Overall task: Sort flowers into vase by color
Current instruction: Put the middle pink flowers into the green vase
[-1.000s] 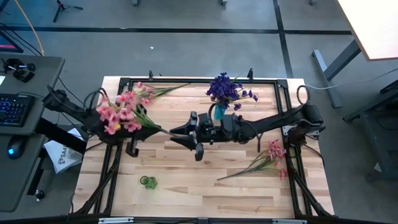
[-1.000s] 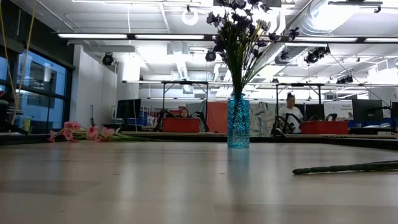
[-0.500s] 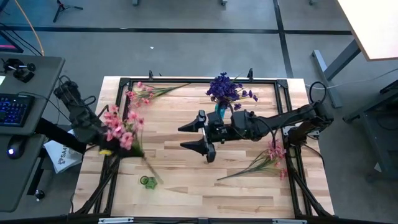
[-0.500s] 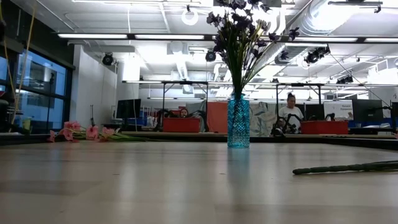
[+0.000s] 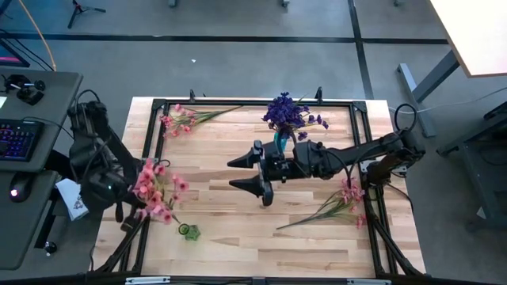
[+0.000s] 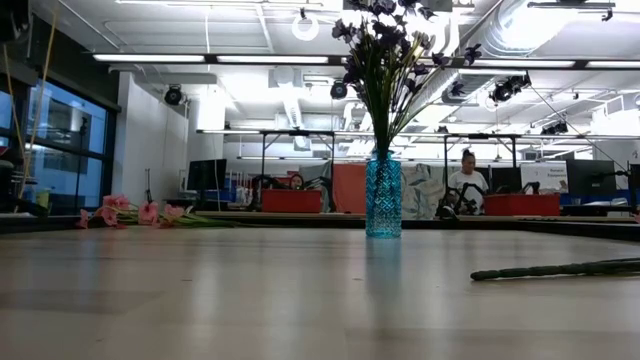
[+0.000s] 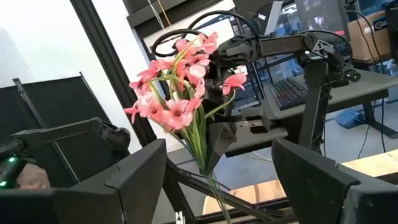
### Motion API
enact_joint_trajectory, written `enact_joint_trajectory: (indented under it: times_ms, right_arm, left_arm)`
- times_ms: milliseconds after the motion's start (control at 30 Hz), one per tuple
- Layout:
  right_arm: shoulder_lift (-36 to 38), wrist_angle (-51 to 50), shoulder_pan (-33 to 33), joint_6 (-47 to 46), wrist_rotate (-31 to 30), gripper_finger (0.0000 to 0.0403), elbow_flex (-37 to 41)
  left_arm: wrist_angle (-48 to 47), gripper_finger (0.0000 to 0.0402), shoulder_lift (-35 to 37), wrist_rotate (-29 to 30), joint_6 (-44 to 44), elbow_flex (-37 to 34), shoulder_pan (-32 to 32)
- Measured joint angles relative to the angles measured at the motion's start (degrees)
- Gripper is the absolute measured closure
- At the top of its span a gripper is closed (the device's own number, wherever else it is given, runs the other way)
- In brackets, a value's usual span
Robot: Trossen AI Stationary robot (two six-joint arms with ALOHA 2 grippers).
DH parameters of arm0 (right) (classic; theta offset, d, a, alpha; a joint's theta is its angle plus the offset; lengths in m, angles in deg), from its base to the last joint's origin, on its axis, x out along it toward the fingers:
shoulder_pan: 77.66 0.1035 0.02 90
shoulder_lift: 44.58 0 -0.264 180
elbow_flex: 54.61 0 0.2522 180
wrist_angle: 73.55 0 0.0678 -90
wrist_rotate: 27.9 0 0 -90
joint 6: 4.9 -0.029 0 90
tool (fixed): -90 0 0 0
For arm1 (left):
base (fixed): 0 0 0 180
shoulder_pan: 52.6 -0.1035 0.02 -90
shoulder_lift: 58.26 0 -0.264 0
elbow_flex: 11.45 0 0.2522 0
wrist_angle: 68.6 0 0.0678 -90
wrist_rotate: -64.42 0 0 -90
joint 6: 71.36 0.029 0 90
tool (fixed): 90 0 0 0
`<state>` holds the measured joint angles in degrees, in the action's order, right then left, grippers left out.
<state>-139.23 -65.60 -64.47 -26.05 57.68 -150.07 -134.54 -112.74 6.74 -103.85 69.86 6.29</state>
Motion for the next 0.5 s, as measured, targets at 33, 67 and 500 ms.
enact_joint_trajectory:
  times_ms: [33, 67, 500]
  right_arm:
    - [0.00, 0.00, 0.00, 0.00, 0.02, 0.0116, 0.00]
    - [0.00, 0.00, 0.00, 0.00, 0.02, 0.0116, 0.00]
    - [-0.04, -1.32, -0.07, 0.13, 0.02, 0.0116, 0.00]
  left_arm:
    - [0.38, 0.0401, -0.32, 0.23, -0.24, 0.00, 0.38]
    - [0.76, 0.0401, -0.62, 0.71, -0.25, 0.00, 0.76]
    - [2.29, 0.0401, -0.36, 4.37, 4.45, 3.83, 2.33]
